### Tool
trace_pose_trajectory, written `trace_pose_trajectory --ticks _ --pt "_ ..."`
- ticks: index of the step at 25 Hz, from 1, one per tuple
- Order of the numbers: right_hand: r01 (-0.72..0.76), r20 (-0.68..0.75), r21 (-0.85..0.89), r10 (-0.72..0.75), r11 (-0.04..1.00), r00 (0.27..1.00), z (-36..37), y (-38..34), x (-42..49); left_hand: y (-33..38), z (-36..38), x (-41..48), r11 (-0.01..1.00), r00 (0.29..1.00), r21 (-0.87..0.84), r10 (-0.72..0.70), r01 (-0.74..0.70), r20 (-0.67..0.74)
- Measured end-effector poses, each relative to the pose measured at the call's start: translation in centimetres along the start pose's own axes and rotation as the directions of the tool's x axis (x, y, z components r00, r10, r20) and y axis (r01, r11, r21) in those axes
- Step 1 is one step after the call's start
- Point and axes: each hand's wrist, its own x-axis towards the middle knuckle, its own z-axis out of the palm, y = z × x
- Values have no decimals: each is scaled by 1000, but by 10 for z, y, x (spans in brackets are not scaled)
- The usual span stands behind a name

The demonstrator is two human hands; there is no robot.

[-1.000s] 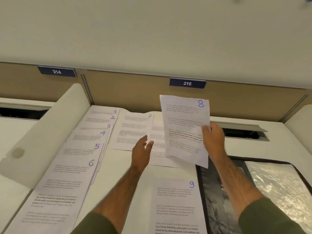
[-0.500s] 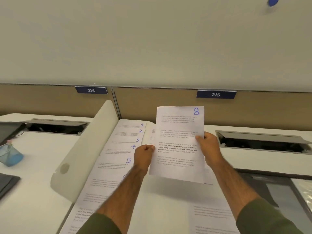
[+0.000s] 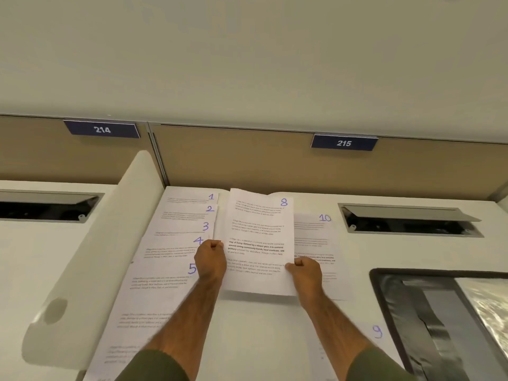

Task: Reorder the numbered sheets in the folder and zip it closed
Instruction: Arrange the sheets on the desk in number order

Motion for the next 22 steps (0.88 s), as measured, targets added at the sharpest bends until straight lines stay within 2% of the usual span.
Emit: trace_pose_trajectory --ticks 6,12,19,22 --pt "-28 -21 -125 25 992 999 18 2 34 -16 12 23 988 999 153 -10 2 51" --pt "-66 -24 -189 62 980 998 30 16 43 -26 20 27 976 997 215 -56 44 51" --pt "-76 5 -182 78 980 997 32 16 45 -22 10 19 971 1000 237 9 -11 10" --pt "-88 -4 -190 89 978 996 24 18 39 -24 8 9 938 992 323 126 -129 29"
